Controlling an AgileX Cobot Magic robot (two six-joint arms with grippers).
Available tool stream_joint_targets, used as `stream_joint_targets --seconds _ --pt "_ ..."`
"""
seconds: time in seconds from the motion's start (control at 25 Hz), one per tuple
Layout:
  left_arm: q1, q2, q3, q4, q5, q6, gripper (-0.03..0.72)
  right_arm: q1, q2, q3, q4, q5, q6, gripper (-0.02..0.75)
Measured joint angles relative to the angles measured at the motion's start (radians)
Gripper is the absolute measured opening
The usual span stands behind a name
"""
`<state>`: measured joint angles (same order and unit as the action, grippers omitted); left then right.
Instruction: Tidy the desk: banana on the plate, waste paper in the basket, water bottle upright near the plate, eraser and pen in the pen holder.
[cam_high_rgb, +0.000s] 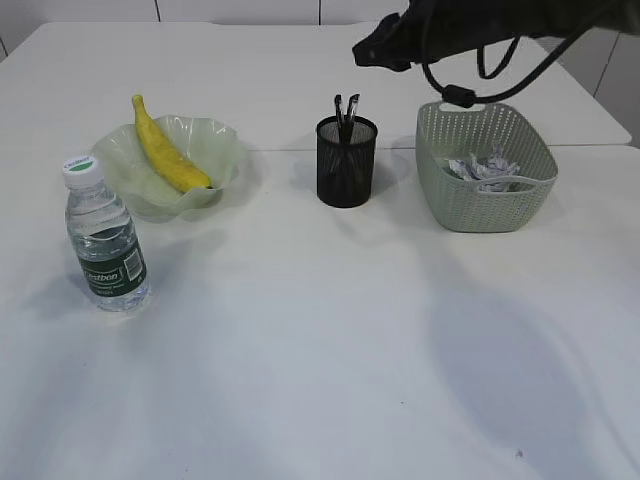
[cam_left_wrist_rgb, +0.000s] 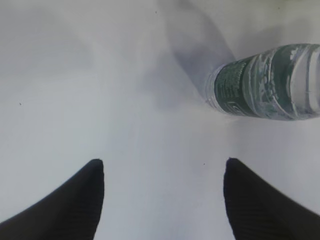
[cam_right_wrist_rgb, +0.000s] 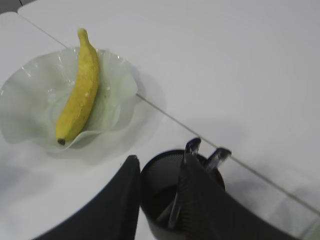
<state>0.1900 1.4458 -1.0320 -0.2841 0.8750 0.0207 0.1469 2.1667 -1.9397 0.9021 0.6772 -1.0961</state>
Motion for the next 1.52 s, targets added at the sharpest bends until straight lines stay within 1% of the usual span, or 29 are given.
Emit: stream_joint_targets --seconds 0.12,0.2,0.32,0.4,0.48,0.52,0.64,1.04,1.24,1.44,1.52 --pt "0.0 0.0 0.0 0.0 0.004 0.0 0.528 0.0 -0.055 0.0 -0.254 0.09 0.345 0.212" --pt "0.0 0.0 0.0 0.0 0.009 0.0 0.528 0.0 -0.085 0.0 -0.422 0.176 0.534 0.213" --pt "0.0 0.0 0.0 0.001 0.019 0.002 0.528 0.0 -0.118 0.0 -0.626 0.302 0.807 0.215" --pt "0.0 0.0 0.0 0.001 0.022 0.002 0.528 0.0 -0.133 0.0 -0.738 0.387 0.942 0.216" --pt "0.0 0.0 0.0 0.001 0.022 0.014 0.528 0.0 -0.143 0.0 -0.831 0.486 1.003 0.216" --pt "0.0 0.0 0.0 0.001 0.023 0.02 0.528 0.0 -0.145 0.0 -0.857 0.517 1.02 0.216" --pt "0.0 0.0 0.0 0.001 0.025 0.033 0.528 -0.001 -0.146 0.0 -0.902 0.55 1.047 0.218" --pt "0.0 -0.021 0.0 0.011 0.036 0.076 0.528 -0.002 -0.228 0.013 -0.916 0.562 1.086 0.218" --pt "0.0 -0.079 0.0 0.031 0.062 0.087 0.528 -0.002 -0.294 0.131 -0.943 0.562 1.096 0.218" --pt "-0.002 -0.122 0.0 0.045 0.118 0.088 0.528 -0.002 -0.383 0.318 -0.965 0.562 1.096 0.218" --pt "-0.023 -0.142 0.0 0.05 0.126 0.088 0.528 -0.002 -0.432 0.398 -0.967 0.562 1.096 0.218"
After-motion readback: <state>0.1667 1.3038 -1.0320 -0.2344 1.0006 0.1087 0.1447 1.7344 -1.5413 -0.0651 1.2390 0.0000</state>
